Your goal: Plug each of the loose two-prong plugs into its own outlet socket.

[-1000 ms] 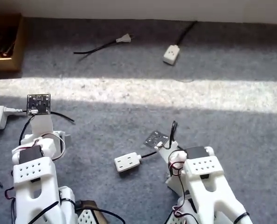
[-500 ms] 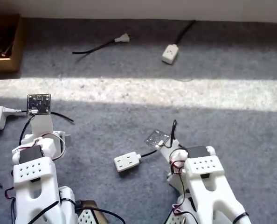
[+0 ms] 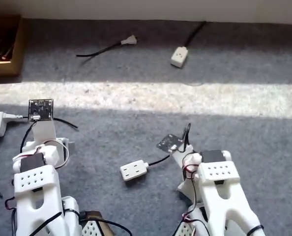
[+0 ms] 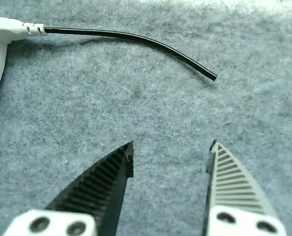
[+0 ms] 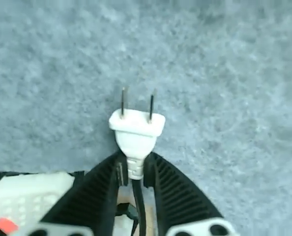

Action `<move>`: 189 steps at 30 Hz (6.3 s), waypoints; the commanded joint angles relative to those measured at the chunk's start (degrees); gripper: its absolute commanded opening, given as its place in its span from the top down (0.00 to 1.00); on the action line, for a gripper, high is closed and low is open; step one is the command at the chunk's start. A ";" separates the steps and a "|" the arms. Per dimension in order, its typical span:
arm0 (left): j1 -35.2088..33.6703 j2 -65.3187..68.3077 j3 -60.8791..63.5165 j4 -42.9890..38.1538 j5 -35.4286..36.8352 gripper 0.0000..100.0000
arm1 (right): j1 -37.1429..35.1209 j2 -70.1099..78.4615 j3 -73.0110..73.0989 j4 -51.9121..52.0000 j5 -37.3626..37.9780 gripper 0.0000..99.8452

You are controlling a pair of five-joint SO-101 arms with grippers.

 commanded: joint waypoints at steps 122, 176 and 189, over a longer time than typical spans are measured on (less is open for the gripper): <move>3.12 -0.31 7.16 -16.62 0.09 0.46 | -36.00 36.00 -60.18 15.78 -40.62 0.99; 5.23 -0.31 7.16 -16.62 -0.09 0.46 | -28.09 36.09 -28.09 -10.07 -39.30 0.98; 7.25 -0.31 6.81 -16.62 -0.18 0.46 | -28.09 35.47 -47.96 5.41 -36.48 0.59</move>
